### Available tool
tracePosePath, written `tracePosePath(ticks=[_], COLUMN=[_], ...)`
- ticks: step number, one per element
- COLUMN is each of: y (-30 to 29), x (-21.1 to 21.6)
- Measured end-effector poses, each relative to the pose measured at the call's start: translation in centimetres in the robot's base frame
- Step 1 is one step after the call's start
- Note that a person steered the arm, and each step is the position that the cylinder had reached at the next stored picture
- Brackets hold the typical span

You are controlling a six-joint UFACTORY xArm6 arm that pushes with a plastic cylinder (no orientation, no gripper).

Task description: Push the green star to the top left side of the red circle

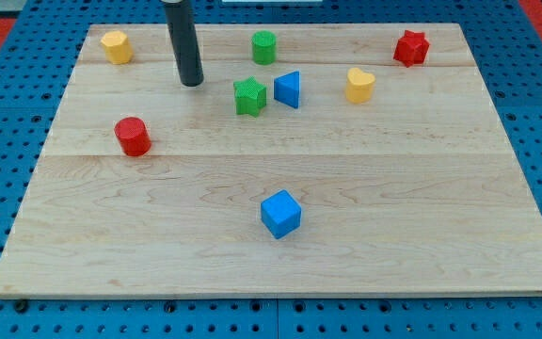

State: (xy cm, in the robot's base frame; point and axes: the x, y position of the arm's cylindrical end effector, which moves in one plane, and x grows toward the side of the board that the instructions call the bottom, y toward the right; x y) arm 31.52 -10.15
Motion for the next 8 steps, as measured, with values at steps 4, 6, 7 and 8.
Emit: tracePosePath(ticks=[4,6,7,8], y=[11.1,3.6,3.6,2.1], x=[2.6,3.4,3.6,3.6])
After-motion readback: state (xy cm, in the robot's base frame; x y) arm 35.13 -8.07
